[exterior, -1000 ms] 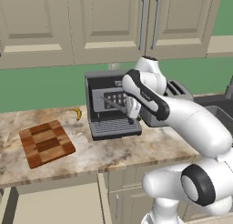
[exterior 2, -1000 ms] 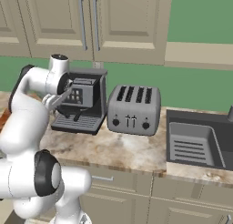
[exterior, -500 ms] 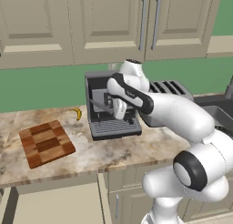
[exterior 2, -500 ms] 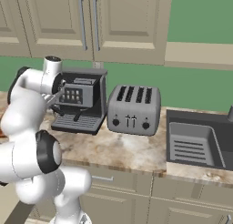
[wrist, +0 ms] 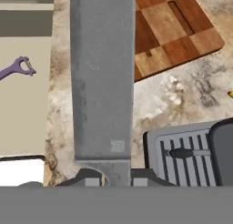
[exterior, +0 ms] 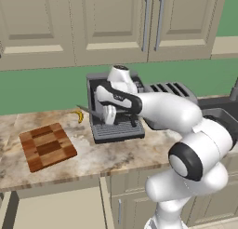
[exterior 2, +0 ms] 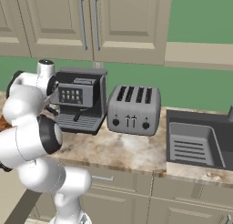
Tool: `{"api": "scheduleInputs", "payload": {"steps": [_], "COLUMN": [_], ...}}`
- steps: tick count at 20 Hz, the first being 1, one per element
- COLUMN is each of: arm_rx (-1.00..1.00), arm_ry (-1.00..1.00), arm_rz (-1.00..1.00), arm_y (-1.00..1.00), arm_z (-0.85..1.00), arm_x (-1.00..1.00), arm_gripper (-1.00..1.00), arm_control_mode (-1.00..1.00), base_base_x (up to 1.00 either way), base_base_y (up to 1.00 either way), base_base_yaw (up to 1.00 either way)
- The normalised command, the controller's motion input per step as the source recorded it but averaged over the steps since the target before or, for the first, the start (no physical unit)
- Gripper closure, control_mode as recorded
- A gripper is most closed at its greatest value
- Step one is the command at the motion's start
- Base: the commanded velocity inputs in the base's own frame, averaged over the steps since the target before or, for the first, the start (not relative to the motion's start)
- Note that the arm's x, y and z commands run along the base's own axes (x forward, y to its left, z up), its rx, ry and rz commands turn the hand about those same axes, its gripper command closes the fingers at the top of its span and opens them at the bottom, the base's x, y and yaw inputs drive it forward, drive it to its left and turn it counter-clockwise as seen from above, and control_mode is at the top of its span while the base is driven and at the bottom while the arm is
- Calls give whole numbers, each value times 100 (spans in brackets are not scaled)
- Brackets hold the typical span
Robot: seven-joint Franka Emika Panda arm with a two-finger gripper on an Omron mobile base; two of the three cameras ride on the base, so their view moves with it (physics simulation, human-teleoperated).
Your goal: Open the drawer on the left and place the cutting tools on the cutting board.
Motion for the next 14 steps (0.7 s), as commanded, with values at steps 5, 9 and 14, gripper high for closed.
{"api": "scheduleInputs", "payload": {"steps": [5, 9, 14], "arm_rx": [-2, -1, 0], "arm_ry": [-5, -5, -4], "arm_rz": [0, 0, 0], "arm_y": [32, 27, 24], "arm_z": [-28, -23, -23], "arm_x": [7, 2, 5], "arm_gripper": [100, 100, 100], "arm_control_mode": [-100, -100, -100], "base_base_x": [0, 0, 0], "base_base_y": [0, 0, 0], "base_base_yaw": [0, 0, 0]}}
